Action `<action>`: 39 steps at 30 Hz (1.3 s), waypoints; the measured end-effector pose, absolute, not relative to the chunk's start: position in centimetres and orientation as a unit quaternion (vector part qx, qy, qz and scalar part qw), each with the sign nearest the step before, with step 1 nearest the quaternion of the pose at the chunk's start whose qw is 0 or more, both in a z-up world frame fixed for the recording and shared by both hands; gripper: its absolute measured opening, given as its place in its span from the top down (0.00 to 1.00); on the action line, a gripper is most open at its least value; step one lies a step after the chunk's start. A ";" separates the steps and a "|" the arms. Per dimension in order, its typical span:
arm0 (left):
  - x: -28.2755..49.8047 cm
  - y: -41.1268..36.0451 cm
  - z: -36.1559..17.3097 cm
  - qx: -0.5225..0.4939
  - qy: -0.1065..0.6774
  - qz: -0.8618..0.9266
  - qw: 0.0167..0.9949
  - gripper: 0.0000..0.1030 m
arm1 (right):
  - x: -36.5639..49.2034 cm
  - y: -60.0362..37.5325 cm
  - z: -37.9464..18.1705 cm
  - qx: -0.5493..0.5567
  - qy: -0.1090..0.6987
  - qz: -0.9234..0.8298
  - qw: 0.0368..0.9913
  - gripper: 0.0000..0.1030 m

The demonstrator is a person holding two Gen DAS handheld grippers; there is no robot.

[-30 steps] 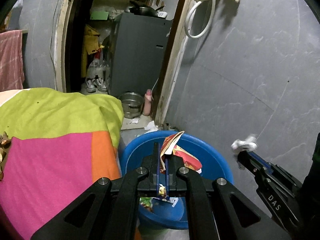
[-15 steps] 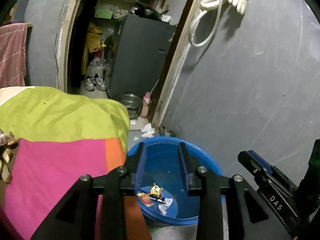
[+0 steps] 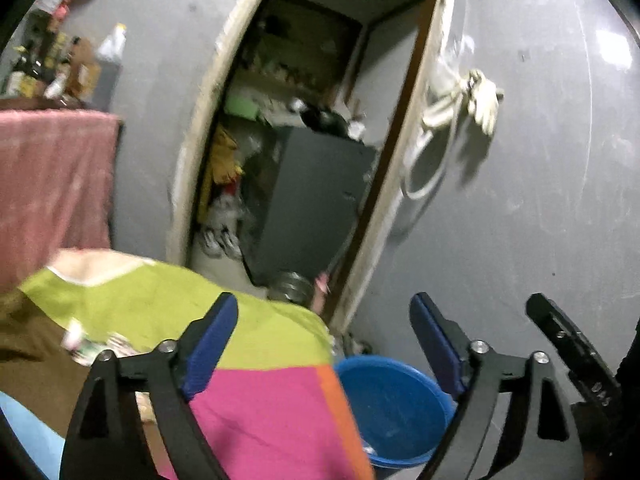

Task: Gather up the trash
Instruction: 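Move both open tools back over the paper on the blanket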

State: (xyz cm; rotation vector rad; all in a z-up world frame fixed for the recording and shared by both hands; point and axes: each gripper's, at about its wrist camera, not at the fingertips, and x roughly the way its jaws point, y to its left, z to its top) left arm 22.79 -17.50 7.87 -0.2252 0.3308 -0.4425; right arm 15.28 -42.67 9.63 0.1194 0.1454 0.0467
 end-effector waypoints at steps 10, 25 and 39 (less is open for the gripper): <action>19.3 -7.7 9.4 -0.106 0.121 -0.165 0.973 0.02 | 14.4 -34.3 11.8 0.055 0.028 0.079 0.995 0.00; 20.7 1.9 4.4 -0.071 0.160 -0.083 0.981 0.02 | 16.6 -26.2 8.2 0.020 0.052 0.128 0.990 0.00; 26.7 3.9 -1.7 -0.091 0.274 -0.102 0.952 0.06 | 23.8 -20.9 2.8 -0.018 0.209 0.194 0.958 0.25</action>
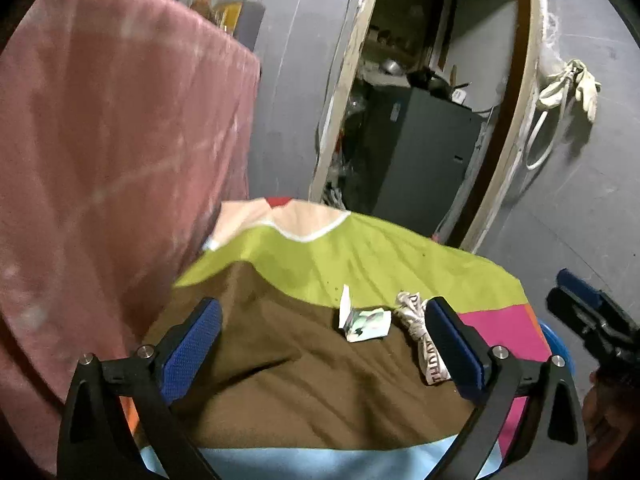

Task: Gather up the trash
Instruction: 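Move both open tools back over the paper on the blanket, then grasp the printed white paper with the right tool while the left grasps a white scrap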

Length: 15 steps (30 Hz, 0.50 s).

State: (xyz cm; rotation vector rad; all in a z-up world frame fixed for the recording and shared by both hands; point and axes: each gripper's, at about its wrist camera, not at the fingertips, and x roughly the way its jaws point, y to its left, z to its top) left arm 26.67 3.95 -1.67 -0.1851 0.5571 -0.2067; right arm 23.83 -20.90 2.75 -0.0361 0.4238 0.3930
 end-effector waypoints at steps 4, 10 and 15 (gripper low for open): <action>28.1 3.4 -2.5 -0.084 0.301 -0.107 0.944 0.22 | 25.2 -19.6 1.4 -0.028 0.247 0.205 0.947 0.37; 30.1 2.6 -3.8 -0.080 0.337 -0.125 0.929 0.45 | 26.8 -18.0 -0.5 -0.046 0.301 0.223 0.926 0.51; 31.5 2.3 -4.8 -0.084 0.365 -0.132 0.918 0.57 | 27.6 -17.1 -1.9 -0.051 0.334 0.240 0.910 0.64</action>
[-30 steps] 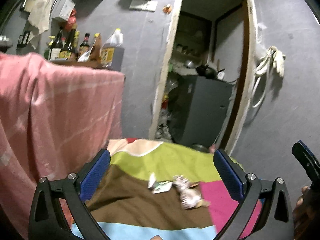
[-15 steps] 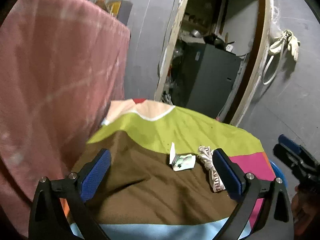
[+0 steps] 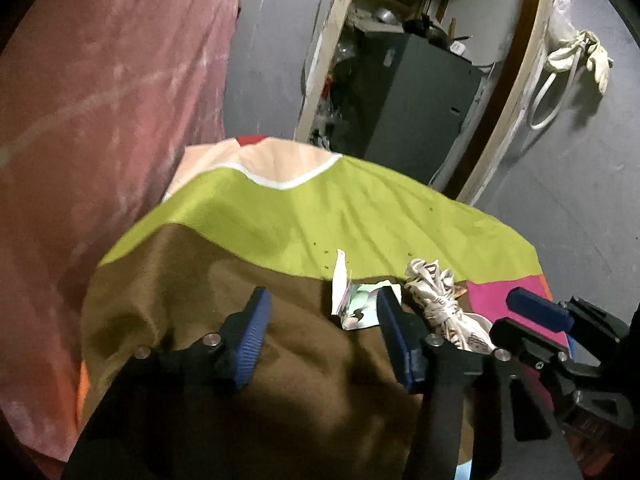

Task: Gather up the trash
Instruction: 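Grasp the printed white paper with the right tool while the left grasps a white scrap, then carry both papers over the blue basin and open both tools to drop them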

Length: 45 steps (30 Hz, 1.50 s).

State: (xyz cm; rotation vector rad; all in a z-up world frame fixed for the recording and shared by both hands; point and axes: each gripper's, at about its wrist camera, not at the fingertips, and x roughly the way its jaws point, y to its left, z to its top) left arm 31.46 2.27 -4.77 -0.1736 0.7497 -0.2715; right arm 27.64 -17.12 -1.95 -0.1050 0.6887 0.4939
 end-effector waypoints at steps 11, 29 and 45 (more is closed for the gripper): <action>33.6 2.5 -6.0 -0.103 0.412 -0.148 0.893 0.81 | 28.7 -16.5 -3.8 -0.044 0.376 0.260 0.888 0.67; 29.7 2.3 -2.5 -0.101 0.346 -0.118 0.925 0.99 | 26.0 -18.5 -0.4 -0.011 0.293 0.255 0.921 0.96; 24.3 -3.6 4.8 -0.077 0.204 -0.158 0.963 0.99 | 21.3 -24.0 7.0 -0.006 0.143 0.179 0.973 0.96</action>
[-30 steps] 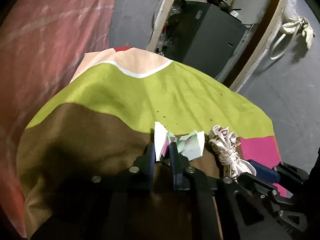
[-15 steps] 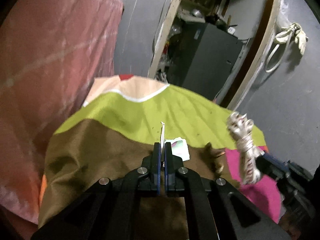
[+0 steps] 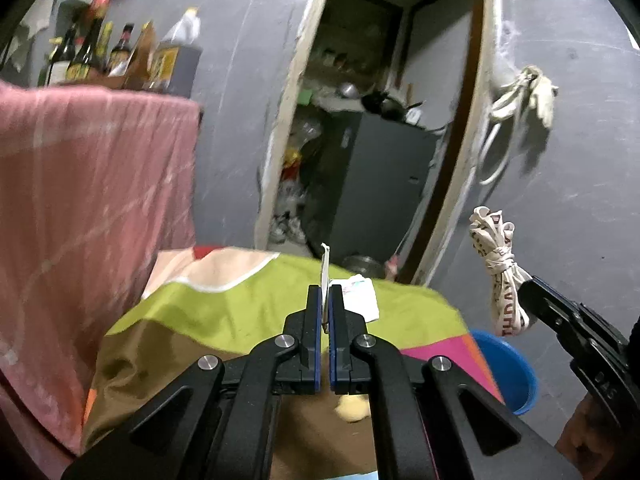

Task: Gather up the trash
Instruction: 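Carry both papers over the blue basin and open both tools to drop them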

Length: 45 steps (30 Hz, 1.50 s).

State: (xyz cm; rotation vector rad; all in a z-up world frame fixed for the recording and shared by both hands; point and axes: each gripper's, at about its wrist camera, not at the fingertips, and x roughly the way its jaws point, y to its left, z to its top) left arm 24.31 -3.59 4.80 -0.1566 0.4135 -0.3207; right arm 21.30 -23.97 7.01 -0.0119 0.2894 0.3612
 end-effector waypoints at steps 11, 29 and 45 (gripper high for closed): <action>20.3 -9.6 9.2 -0.073 0.088 -0.199 0.973 0.99 | 16.9 -29.3 10.5 -0.015 0.045 0.098 0.994 0.96; 16.1 -23.7 10.4 -0.071 -0.008 -0.251 0.965 0.99 | 10.4 -41.4 12.0 -0.041 -0.035 -0.028 0.998 0.96; 19.6 -32.2 4.0 -0.054 0.088 -0.232 0.967 0.99 | 11.3 -49.0 6.0 -0.011 0.029 -0.059 0.998 0.96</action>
